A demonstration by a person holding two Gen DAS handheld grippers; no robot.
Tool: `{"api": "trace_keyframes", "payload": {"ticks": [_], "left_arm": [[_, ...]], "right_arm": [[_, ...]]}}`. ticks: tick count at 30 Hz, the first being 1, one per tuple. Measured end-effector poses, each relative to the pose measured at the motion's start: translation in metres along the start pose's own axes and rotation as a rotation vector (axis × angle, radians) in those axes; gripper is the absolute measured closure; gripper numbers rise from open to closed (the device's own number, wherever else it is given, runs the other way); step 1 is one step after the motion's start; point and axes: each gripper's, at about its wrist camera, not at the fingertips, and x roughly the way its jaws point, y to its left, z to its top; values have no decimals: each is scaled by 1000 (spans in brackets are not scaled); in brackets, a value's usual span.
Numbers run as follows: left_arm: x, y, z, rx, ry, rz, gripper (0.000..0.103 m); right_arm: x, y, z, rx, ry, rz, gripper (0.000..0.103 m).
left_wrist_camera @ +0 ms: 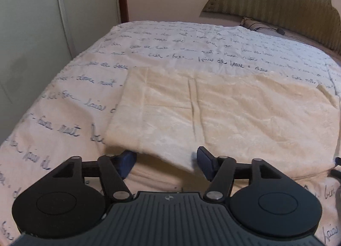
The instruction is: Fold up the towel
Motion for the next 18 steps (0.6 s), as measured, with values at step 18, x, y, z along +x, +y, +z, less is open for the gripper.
{"api": "trace_keyframes", "payload": {"ticks": [18], "left_arm": [[-20,-201,29,440,-226,-381,25]], "right_arm": [[-44,-126,-97,822,39,-249,90]]}}
